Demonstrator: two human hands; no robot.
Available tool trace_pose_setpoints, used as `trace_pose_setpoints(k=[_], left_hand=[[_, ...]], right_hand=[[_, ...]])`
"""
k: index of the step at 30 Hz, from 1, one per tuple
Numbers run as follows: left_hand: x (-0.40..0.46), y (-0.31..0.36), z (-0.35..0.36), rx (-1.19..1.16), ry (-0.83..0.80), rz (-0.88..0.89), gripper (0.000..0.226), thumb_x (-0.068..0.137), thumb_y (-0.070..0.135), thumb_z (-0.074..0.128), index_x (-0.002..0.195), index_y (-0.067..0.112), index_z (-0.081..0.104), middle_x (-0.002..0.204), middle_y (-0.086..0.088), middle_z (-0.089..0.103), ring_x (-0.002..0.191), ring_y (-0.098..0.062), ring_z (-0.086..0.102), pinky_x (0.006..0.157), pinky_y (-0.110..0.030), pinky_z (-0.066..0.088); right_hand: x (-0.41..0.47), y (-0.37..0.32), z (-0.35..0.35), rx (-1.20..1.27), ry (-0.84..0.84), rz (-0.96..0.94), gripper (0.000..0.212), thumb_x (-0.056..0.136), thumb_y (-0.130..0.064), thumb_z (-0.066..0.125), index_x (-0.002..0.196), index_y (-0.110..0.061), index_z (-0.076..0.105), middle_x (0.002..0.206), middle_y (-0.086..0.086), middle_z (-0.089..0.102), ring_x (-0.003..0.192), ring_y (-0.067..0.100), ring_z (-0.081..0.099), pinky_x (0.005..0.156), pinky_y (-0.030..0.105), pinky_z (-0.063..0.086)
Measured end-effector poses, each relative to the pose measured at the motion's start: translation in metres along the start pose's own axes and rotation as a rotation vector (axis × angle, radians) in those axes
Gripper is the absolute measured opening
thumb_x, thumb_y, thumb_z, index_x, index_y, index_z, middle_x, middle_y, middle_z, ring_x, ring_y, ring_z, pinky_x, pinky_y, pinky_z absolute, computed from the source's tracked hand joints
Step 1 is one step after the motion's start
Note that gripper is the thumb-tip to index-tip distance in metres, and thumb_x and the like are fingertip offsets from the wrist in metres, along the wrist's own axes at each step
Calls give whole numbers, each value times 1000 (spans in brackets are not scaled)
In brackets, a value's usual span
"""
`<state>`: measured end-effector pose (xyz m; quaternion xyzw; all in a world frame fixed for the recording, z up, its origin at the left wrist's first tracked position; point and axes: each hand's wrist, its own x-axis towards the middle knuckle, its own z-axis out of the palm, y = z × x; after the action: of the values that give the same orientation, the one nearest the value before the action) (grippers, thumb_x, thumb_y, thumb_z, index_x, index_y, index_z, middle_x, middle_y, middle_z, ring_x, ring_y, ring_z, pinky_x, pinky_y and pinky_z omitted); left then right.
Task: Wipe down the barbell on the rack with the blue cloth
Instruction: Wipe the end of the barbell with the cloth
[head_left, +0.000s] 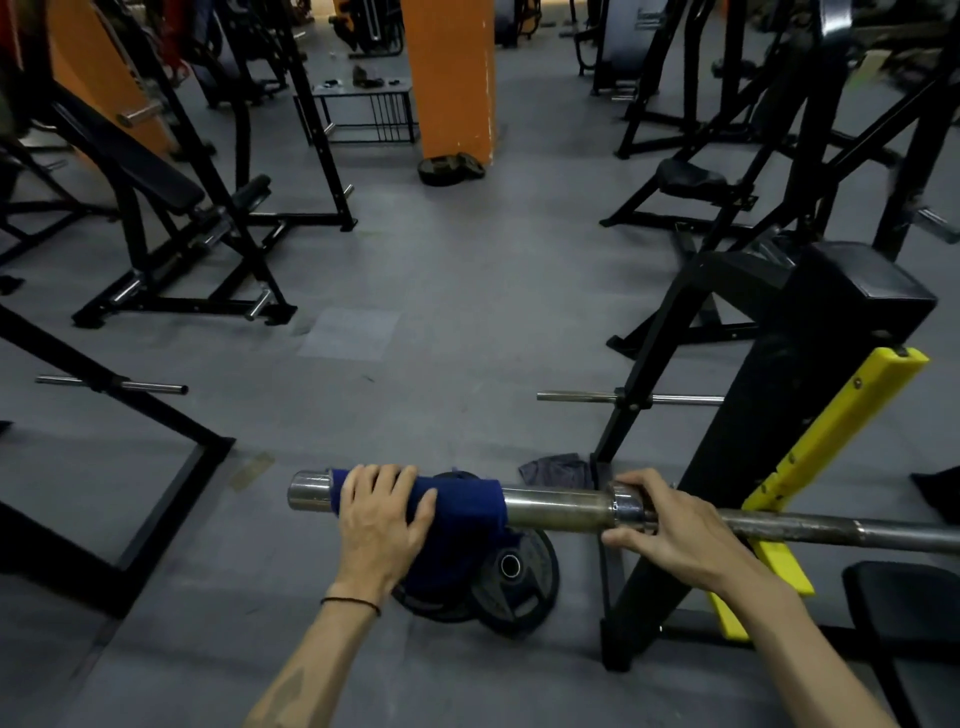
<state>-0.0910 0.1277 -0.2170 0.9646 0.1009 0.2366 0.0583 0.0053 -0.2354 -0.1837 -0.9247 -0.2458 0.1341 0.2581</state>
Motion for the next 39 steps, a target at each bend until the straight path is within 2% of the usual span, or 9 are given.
trace_pose_setpoints(k=[5, 10, 14, 19, 24, 28, 33, 36, 39], left_hand=[[-6, 89, 17, -101, -29, 41, 35, 102, 42, 38, 110, 22, 65, 104, 2, 64, 101, -25, 56, 110, -48, 34], [-12, 58, 14, -92, -45, 201, 44, 103, 49, 40, 121, 17, 62, 110, -1, 60, 103, -27, 55, 109, -45, 38], [-7, -18, 1, 11, -3, 143, 48, 100, 50, 42, 116, 11, 65, 107, -6, 61, 101, -32, 55, 107, -47, 38], [-2, 11, 0, -9, 4, -71, 40, 98, 44, 41, 104, 14, 67, 100, -6, 64, 99, -33, 57, 111, -51, 33], [-15, 102, 18, -128, -90, 191, 45, 104, 50, 33, 127, 21, 59, 119, 1, 59, 113, -24, 52, 114, -49, 33], [-10, 44, 9, -73, -36, 286, 47, 101, 50, 43, 125, 14, 62, 112, -5, 59, 102, -30, 54, 104, -45, 41], [-4, -35, -5, 20, 26, 93, 49, 100, 49, 38, 109, 10, 66, 101, -7, 62, 95, -32, 56, 102, -48, 40], [4, 9, -2, -40, 60, -59, 40, 97, 46, 43, 90, 13, 65, 87, -7, 61, 86, -33, 55, 101, -53, 42], [-3, 91, 14, -140, -17, 59, 33, 97, 47, 49, 97, 18, 64, 93, -5, 62, 91, -32, 53, 99, -51, 42]], right_hand=[[-1, 5, 10, -102, 46, -18, 79, 80, -91, 24, 142, -43, 34, 116, -18, 51, 100, 8, 52, 85, 30, 37], [-1, 5, 12, -108, 94, -179, 76, 84, -87, 42, 143, -40, 31, 128, -17, 46, 102, -3, 51, 87, 23, 41], [-4, 18, 24, -271, 205, -276, 88, 84, -76, 55, 153, -27, 31, 146, -2, 47, 122, 14, 56, 99, 34, 46], [-2, 19, 31, -303, 335, -356, 81, 91, -75, 45, 145, -15, 42, 144, 8, 49, 120, 24, 59, 94, 43, 56], [-3, 19, 32, -289, 340, -359, 80, 93, -75, 42, 144, -14, 43, 138, 7, 44, 108, 18, 54, 87, 38, 55], [-4, 18, 29, -200, 328, -341, 77, 93, -76, 44, 144, -18, 44, 137, 2, 48, 112, 15, 55, 93, 38, 53], [-3, 12, 28, -97, 356, -298, 57, 95, -70, 46, 131, -25, 47, 118, -9, 56, 100, 7, 56, 87, 38, 54], [-3, 8, 29, -100, 378, -283, 54, 98, -69, 38, 127, -24, 48, 113, -8, 58, 95, 8, 56, 84, 40, 54], [-2, 11, 30, -107, 353, -276, 59, 97, -71, 40, 130, -23, 48, 121, -5, 57, 101, 8, 56, 86, 41, 55]])
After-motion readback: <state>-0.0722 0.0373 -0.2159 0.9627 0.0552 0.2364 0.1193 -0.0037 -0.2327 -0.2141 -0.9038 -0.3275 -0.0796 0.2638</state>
